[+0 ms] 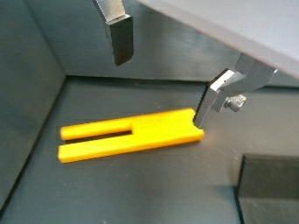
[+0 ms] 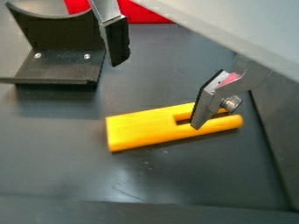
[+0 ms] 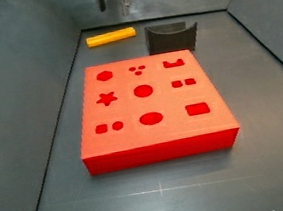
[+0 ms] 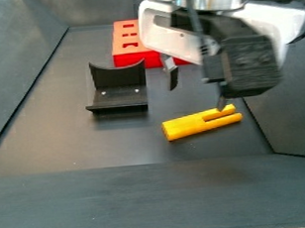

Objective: Pick up the square-circle object. Move up. Rotate the square-circle object. Place the square-circle object on the fixture. Regrasp the square-circle object. Move to above the board. Insert the square-circle object.
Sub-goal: Pick up the square-circle object.

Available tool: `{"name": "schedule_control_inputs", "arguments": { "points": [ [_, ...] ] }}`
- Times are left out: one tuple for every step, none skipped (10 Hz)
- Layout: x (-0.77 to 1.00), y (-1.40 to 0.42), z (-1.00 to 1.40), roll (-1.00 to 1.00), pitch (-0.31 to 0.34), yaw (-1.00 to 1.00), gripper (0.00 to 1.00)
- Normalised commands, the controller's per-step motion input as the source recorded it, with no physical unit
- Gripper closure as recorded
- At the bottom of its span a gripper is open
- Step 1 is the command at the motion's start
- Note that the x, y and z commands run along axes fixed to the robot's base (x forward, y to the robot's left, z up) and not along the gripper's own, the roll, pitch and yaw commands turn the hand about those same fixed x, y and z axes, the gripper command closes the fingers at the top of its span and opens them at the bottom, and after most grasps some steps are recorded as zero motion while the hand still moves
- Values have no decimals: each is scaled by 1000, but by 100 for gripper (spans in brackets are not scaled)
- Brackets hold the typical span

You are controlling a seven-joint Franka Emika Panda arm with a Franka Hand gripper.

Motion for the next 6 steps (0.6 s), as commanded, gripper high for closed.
{"name": "schedule_control_inputs", "arguments": {
  "points": [
    [423, 11, -237, -387, 0, -503, 0],
    [431, 31, -309, -367, 30, -517, 0],
    [437, 40, -326, -364, 40, -517, 0],
    [429, 46, -360, -349, 24, -531, 0],
    [306, 34, -349, -361, 0, -574, 0],
    [106, 0, -211, -399, -37, -611, 0]
  ]
}}
